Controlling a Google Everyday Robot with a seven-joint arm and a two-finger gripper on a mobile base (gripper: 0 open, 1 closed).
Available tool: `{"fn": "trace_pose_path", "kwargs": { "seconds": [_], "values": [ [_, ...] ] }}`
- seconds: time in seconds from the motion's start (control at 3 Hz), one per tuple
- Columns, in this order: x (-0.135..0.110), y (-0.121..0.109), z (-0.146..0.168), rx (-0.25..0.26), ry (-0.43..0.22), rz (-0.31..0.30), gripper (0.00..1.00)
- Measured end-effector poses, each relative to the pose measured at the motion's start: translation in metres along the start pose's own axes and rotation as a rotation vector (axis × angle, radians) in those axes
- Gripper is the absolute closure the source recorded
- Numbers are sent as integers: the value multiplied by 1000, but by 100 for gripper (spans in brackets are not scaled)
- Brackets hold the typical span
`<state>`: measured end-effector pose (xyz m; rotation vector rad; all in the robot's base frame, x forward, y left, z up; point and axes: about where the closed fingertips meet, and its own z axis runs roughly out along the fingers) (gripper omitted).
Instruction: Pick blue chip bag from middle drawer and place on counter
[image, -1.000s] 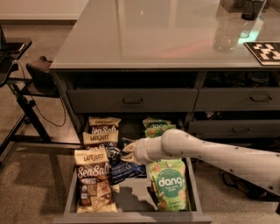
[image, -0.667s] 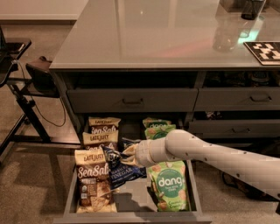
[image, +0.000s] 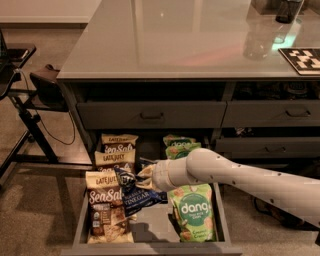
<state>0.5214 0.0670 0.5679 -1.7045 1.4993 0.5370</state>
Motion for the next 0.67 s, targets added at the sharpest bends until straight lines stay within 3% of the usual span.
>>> {"fn": "trace_pose_path", "kwargs": {
  "seconds": [0.33,0.67],
  "values": [
    [-48,10,-20,75,24,-98,100],
    [-67,26,-24,88,54,-168,100]
  ]
}}
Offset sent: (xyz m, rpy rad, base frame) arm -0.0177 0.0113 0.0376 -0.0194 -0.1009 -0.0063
